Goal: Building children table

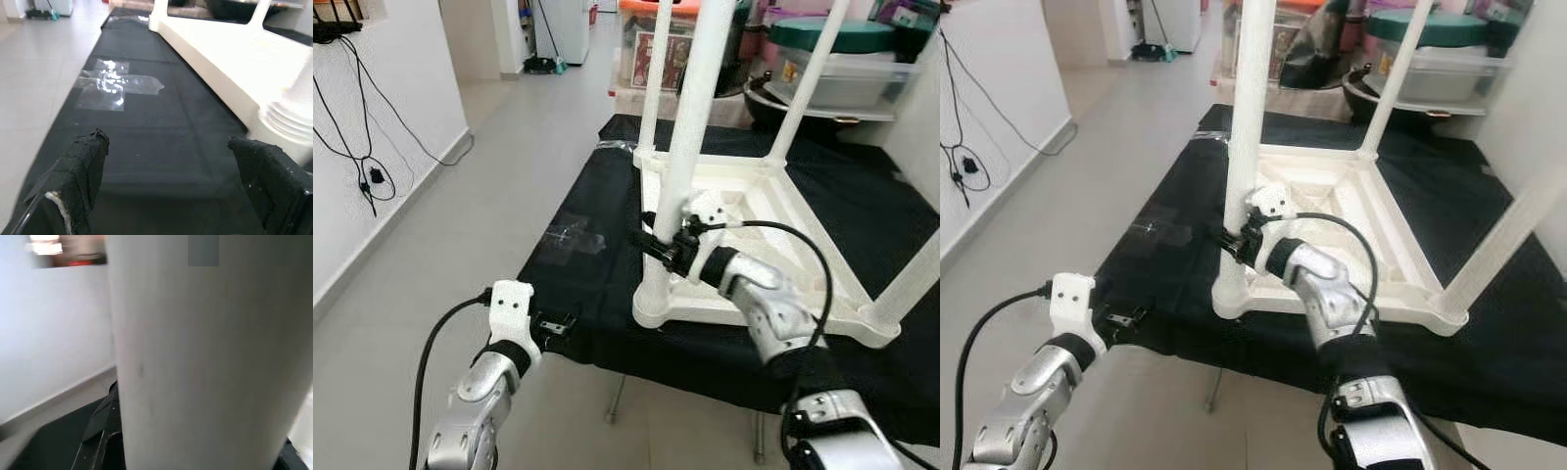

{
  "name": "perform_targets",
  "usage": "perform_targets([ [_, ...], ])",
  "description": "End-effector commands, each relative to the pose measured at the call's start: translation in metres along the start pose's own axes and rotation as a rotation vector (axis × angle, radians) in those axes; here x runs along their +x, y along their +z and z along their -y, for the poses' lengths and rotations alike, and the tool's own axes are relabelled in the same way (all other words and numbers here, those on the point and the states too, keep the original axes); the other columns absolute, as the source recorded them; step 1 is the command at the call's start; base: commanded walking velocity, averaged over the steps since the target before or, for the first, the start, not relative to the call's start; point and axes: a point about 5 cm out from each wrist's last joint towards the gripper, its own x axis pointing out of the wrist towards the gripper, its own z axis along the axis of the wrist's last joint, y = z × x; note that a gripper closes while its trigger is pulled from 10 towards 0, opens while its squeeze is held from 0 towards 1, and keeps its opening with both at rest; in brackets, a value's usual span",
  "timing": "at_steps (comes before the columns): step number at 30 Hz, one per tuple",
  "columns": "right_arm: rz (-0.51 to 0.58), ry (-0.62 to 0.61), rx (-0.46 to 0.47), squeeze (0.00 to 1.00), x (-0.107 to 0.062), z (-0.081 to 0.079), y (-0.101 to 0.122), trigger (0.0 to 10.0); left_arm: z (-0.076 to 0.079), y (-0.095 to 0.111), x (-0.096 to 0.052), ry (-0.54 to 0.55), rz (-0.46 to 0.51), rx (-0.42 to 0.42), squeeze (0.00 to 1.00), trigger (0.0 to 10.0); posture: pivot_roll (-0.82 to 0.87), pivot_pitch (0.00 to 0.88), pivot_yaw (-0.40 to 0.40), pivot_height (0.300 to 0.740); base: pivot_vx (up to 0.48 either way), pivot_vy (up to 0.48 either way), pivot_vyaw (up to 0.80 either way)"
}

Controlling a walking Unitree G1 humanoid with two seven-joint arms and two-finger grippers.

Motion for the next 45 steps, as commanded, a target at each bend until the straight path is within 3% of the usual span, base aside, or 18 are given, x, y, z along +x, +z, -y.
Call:
perform_targets([
  [1,-0.144,-0.397,0.009,0.0,-0.024,0.04,-0.032,0.0,-0.003,-0.001,-0.003,0.009,-0.009,0.013,0.0,10.0,0.1,0.0,-0.074,0.74,0.0,0.0,0.0],
  [4,-0.161,-0.794,0.065,0.0,-0.057,0.061,-0.049,0.0,-0.001,-0.002,-0.002,0.002,-0.012,0.011,0.0,10.0,0.1,0.0,-0.068,0.74,0.0,0.0,0.0],
  [6,-0.167,-0.949,0.066,0.0,-0.081,0.06,-0.056,0.0,0.0,-0.003,-0.003,-0.005,-0.018,0.009,0.0,10.0,0.09,0.0,-0.056,0.74,0.0,0.0,0.0],
  [8,-0.167,-0.949,0.066,0.0,-0.081,0.06,-0.056,0.0,0.0,-0.003,-0.003,-0.005,-0.018,0.009,0.0,10.0,0.09,0.0,-0.056,0.74,0.0,0.0,0.0],
  [9,-0.166,-0.917,0.076,0.0,-0.083,0.049,-0.057,10.0,0.0,-0.003,-0.004,-0.009,-0.023,0.01,0.0,10.0,0.08,0.0,-0.045,0.74,0.0,0.0,0.0],
  [11,-0.088,-0.759,0.129,0.0,-0.077,0.025,-0.048,10.0,0.001,-0.004,-0.004,-0.016,-0.028,0.01,0.0,10.0,0.07,0.0,-0.045,0.74,0.0,0.0,0.0],
  [12,-0.045,-0.688,0.127,1.0,-0.071,0.019,-0.04,10.0,0.001,-0.004,-0.003,-0.018,-0.028,0.01,0.0,10.0,0.07,0.0,-0.044,0.74,0.0,0.0,0.0],
  [17,0.077,-0.539,0.1,1.0,-0.054,0.018,-0.01,10.0,0.001,-0.002,0.001,-0.022,-0.021,0.009,0.0,10.0,0.07,0.0,-0.049,0.74,0.0,0.0,0.0],
  [18,0.133,-0.418,0.106,0.1,-0.045,0.02,0.006,10.0,0.0,-0.002,0.001,-0.021,-0.019,0.009,0.0,10.0,0.07,0.0,-0.049,0.74,0.0,0.0,0.0],
  [19,0.133,-0.418,0.106,0.1,-0.045,0.02,0.006,10.0,0.0,-0.002,0.001,-0.021,-0.019,0.009,0.0,10.0,0.07,0.0,-0.049,0.74,0.0,0.0,0.0],
  [20,0.175,-0.243,0.13,0.0,-0.039,0.021,0.024,10.0,0.0,-0.002,0.001,-0.02,-0.018,0.01,0.0,10.0,0.07,0.0,-0.052,0.74,0.0,0.0,0.0],
  [21,0.219,-0.082,0.108,0.0,-0.037,0.021,0.042,10.0,0.0,-0.002,0.001,-0.019,-0.017,0.011,0.0,10.0,0.08,0.0,-0.061,0.74,0.0,0.0,0.0],
  [26,0.227,0.071,0.034,0.0,-0.039,0.021,0.056,10.0,0.0,-0.002,0.001,-0.017,-0.016,0.012,0.0,10.0,0.09,0.0,-0.07,0.74,0.0,0.0,0.0],
  [34,0.025,0.362,-0.078,0.0,-0.022,-0.001,0.022,10.0,0.0,0.001,0.005,-0.006,0.003,0.015,0.0,10.0,0.11,0.0,-0.086,0.74,0.0,0.0,0.0],
  [35,0.016,0.389,-0.091,0.0,-0.019,-0.006,0.017,2.7,0.001,0.002,0.005,-0.007,0.004,0.015,0.0,10.0,0.12,0.0,-0.088,0.74,0.0,0.0,0.0],
  [36,0.02,0.413,-0.102,0.0,-0.015,-0.012,0.015,0.0,0.001,0.002,0.005,-0.008,0.004,0.015,0.0,10.0,0.12,0.0,-0.084,0.74,0.0,0.0,0.0],
  [40,0.015,0.372,-0.106,0.0,-0.007,-0.015,0.013,0.0,0.001,0.001,0.004,-0.01,0.003,0.018,0.0,10.0,0.11,0.0,-0.083,0.74,0.0,0.0,0.0],
  [45,-0.068,-0.145,0.024,0.0,-0.003,0.017,-0.005,0.0,0.002,0.0,0.004,-0.011,0.002,0.018,0.0,10.0,0.09,0.0,-0.079,0.74,0.0,0.0,0.0],
])
